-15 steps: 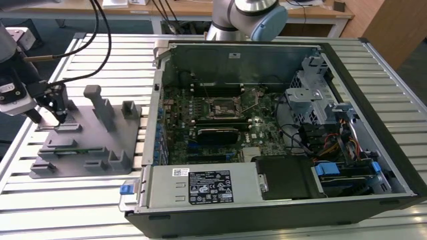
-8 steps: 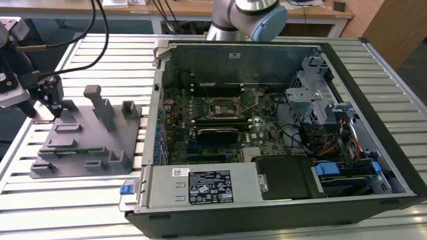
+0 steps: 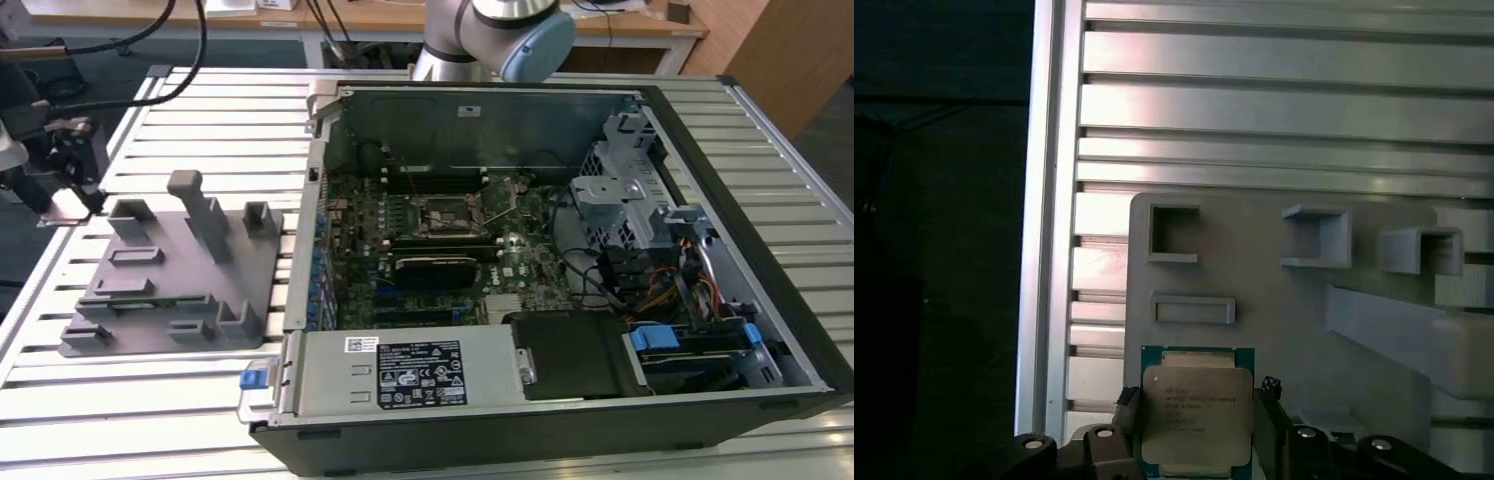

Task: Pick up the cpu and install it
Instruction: 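Pick up the cpu and move it towards the insertion slot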

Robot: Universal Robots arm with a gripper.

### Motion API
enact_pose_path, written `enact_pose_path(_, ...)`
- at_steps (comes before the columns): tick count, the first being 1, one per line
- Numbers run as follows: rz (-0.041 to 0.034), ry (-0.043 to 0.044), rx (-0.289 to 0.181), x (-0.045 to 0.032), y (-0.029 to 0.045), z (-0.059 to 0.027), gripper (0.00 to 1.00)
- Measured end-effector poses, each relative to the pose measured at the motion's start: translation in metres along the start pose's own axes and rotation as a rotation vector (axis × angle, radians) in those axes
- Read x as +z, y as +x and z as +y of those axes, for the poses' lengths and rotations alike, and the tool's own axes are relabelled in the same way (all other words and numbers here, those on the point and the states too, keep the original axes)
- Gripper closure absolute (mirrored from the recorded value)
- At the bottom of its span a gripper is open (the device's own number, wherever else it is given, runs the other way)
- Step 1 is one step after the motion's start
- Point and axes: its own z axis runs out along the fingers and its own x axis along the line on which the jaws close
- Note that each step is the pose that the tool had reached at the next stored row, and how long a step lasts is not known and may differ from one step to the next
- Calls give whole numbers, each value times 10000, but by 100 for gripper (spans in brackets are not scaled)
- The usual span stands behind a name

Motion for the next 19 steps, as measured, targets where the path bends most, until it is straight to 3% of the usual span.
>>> enact_pose_path(19, 0, 3, -1, -863, 9, 21, 47)
